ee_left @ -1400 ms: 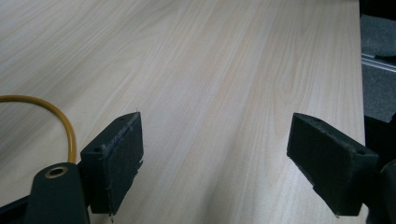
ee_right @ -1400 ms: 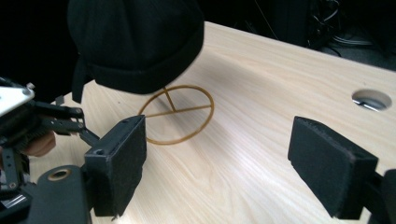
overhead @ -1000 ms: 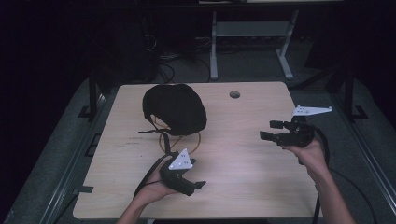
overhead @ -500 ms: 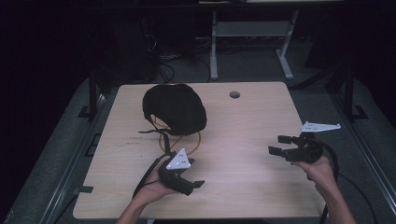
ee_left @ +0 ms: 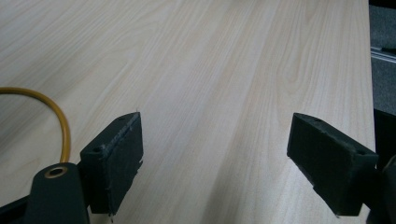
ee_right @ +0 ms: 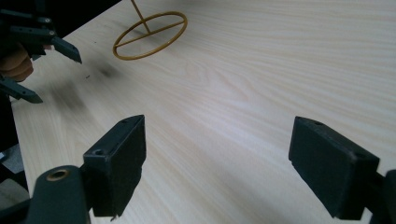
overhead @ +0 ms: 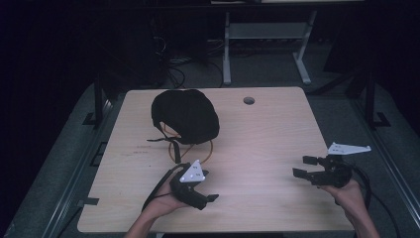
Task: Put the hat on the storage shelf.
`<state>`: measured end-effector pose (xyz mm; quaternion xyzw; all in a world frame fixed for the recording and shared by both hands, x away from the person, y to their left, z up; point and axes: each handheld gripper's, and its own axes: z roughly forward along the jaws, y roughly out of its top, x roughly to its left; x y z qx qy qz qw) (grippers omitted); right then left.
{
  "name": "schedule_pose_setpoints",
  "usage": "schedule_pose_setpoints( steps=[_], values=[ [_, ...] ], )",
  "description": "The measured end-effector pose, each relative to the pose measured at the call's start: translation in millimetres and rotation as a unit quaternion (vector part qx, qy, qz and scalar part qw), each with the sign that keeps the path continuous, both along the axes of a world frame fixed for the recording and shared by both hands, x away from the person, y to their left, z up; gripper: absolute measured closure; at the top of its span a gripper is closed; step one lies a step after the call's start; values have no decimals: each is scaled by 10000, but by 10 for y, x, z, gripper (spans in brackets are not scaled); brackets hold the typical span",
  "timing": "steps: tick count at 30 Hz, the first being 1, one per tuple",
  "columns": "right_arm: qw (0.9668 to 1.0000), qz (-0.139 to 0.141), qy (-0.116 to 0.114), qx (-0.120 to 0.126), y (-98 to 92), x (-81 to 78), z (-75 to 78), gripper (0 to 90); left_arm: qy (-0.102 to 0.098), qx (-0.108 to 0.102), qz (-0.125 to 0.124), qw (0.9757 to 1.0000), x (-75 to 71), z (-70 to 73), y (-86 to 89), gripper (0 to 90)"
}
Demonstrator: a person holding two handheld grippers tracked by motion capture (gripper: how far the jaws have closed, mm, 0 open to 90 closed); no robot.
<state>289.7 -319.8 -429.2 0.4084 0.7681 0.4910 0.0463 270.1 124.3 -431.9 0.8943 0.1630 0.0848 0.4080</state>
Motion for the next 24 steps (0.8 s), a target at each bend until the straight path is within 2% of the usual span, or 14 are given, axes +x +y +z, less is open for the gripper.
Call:
schedule_pose_setpoints(
  steps=[6,9,14,19,24],
  values=[
    [9998,-150,-4,114,-106,-220,-93,186,72,-96,36,9999,13,1,-12,183],
    [9998,-151,16,103,-130,-316,-144,186,26,-42,-62,10000,7,7,-38,183],
    [9996,-209,80,149,-159,-446,-221,185,56,-20,-52,10000,6,-10,-51,182],
    [9995,-233,160,109,-124,-557,-294,181,81,-21,-73,9999,23,-20,-55,182],
    [9996,-283,20,87,-39,-682,-365,180,97,-10,-68,9999,11,-33,-78,182]
  ],
)
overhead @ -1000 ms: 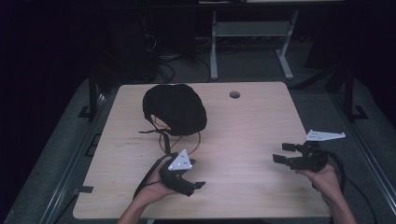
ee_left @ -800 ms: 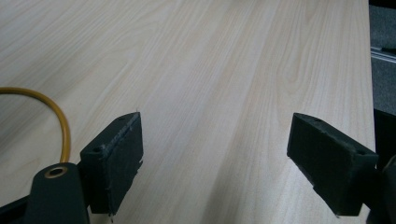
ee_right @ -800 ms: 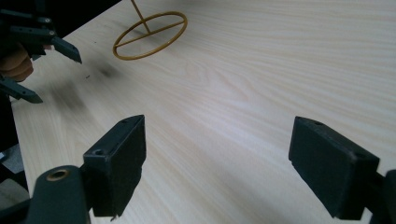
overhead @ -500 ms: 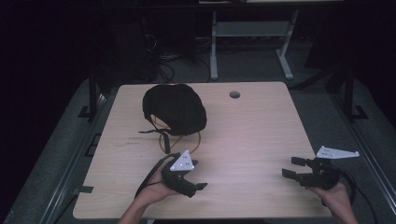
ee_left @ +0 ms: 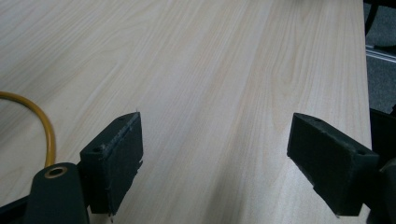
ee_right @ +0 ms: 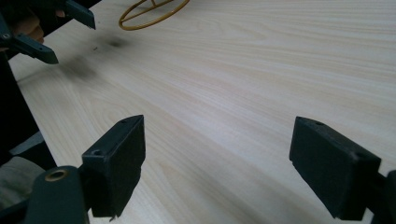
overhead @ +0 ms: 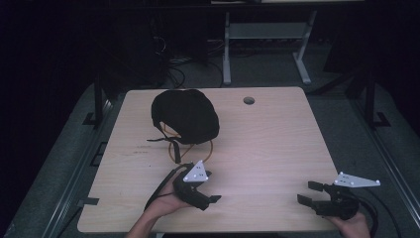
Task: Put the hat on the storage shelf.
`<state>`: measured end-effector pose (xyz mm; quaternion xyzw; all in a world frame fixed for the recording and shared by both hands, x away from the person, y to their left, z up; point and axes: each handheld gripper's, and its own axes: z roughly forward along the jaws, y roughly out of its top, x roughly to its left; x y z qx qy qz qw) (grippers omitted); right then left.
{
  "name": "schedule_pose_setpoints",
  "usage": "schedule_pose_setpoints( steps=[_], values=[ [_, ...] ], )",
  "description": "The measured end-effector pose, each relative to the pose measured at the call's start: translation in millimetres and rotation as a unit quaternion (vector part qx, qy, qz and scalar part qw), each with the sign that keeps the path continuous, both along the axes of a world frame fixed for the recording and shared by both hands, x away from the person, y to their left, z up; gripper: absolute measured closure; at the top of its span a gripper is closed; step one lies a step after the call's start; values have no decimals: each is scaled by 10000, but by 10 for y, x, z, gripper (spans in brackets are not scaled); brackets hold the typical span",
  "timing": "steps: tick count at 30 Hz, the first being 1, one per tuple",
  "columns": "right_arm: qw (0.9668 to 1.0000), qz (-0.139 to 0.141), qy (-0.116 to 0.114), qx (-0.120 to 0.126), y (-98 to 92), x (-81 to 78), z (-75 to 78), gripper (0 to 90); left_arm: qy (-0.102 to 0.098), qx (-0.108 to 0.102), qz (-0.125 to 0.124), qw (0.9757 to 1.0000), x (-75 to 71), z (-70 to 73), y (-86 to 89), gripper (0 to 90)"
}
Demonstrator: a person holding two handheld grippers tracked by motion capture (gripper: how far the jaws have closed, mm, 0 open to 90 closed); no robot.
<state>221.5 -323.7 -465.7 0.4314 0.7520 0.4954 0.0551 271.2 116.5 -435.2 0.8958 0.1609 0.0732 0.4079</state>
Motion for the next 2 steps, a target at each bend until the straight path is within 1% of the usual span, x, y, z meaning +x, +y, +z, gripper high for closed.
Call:
schedule_pose_setpoints(
  steps=[1,2],
  values=[
    [10000,-24,-1,73,61,-54,-36,182,2,9,20,10000,-2,3,-2,182],
    [10000,-24,-1,73,61,-54,-36,182,5,8,28,10000,-2,4,-1,182]
  ],
)
